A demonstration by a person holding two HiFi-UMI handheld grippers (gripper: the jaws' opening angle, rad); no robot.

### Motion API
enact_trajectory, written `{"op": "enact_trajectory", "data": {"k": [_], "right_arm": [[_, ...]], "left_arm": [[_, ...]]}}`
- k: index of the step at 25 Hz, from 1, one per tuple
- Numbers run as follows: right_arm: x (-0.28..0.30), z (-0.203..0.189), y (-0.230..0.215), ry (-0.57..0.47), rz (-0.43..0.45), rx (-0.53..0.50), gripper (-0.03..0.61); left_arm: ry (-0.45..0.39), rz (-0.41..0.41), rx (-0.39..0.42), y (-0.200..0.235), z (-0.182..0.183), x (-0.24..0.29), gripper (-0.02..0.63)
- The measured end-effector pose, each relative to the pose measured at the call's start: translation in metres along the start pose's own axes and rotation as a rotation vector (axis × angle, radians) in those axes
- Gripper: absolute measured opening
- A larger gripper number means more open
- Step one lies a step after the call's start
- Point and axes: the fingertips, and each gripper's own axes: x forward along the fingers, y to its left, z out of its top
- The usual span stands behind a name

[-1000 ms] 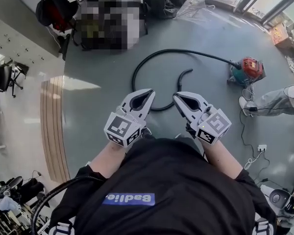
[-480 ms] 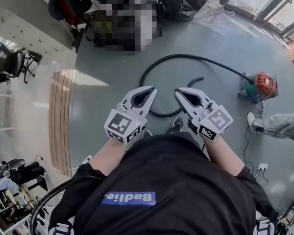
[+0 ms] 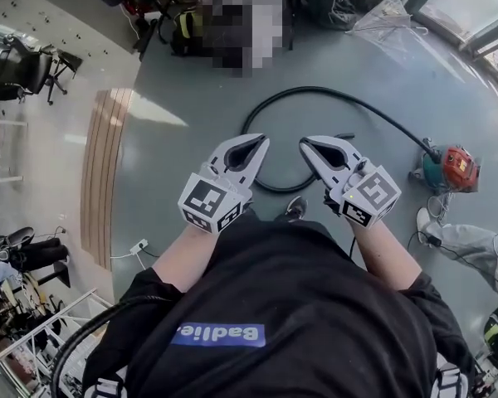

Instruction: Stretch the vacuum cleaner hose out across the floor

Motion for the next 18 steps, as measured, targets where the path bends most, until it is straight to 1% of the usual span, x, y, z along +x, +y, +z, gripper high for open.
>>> {"op": "enact_trajectory", "data": {"k": [3,6,10,13,16,18], "right_arm": [[0.023,0.002,-0.006,0.022,-0.011,-0.001,-0.006],[0.057,0.003,-0.004,0.042,-0.035,-0.006,-0.006],[0.109,0.010,0.004,0.067,-0.092,-0.024,-0.006],[0.147,0.019,0.009,0.067,-0.128,-0.036,-0.006],[0.176,0.026,0.013,0.072,-0.136,-0.052,-0.006],[0.189,0.028,0.014,0.086,-0.135,-0.066,-0.006]], "left_arm": [[-0.012,-0.005,-0.016,0.026,-0.001,-0.005,-0.003],[-0.021,-0.021,-0.020,0.060,-0.004,-0.017,-0.003],[-0.028,-0.065,-0.020,0.113,-0.004,-0.037,-0.003],[-0.019,-0.099,-0.009,0.154,-0.005,-0.050,-0.003],[-0.015,-0.110,-0.003,0.183,-0.004,-0.056,-0.003],[-0.019,-0.112,-0.008,0.193,-0.002,-0.057,-0.003]]}}
